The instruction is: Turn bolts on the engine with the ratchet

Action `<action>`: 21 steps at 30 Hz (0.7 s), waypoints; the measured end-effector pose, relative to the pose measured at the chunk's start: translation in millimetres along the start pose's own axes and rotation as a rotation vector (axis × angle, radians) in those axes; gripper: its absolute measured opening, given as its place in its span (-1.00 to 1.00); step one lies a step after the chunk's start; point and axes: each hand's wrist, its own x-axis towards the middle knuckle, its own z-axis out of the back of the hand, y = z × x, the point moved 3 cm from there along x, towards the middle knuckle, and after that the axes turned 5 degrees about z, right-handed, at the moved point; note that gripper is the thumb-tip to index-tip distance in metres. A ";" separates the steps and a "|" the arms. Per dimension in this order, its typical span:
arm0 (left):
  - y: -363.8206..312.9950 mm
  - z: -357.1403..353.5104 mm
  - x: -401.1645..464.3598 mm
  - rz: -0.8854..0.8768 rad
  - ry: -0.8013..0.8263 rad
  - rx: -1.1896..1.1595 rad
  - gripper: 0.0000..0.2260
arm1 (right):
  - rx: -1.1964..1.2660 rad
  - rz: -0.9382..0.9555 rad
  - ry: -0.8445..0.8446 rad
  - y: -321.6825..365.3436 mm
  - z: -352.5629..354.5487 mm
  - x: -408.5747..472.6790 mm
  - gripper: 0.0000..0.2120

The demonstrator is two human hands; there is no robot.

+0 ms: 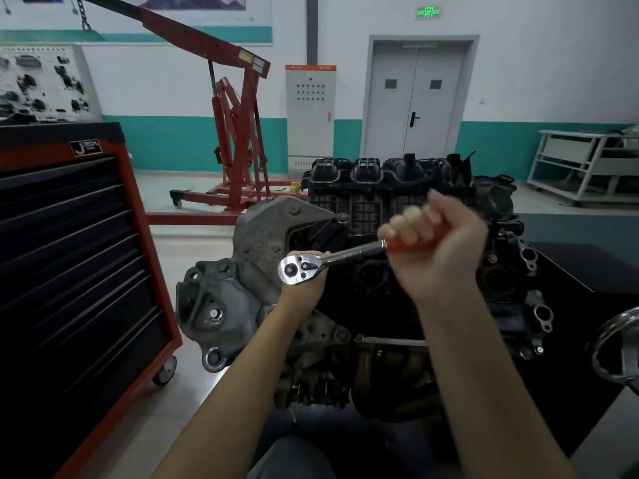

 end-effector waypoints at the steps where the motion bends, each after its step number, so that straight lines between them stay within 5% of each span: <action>1: 2.4 0.0 -1.9 0.118 0.018 0.038 -0.65 | -0.047 -0.061 0.029 0.8 -8.8 13.3 -0.66; 4: -0.5 -2.2 1.6 -0.064 0.074 -0.040 -0.56 | -0.190 -0.208 0.092 -5.5 -30.6 44.6 -0.59; 7: -2.0 -2.5 -1.2 -0.068 0.105 -0.046 -0.54 | -0.198 -0.247 0.105 -9.5 -37.3 51.6 -0.59; 10: 8.8 1.7 -3.1 0.203 0.019 -0.063 -0.75 | -0.065 -0.105 0.007 -7.8 -19.8 26.3 -0.67; 14: -13.2 0.9 -4.4 -0.148 0.002 -0.152 -0.59 | 0.192 0.136 -0.176 -16.0 22.7 -37.0 -0.72; 21: -15.4 0.4 -7.3 -0.220 0.052 -0.123 -0.51 | 0.161 0.175 -0.158 -20.8 30.1 -51.9 -0.70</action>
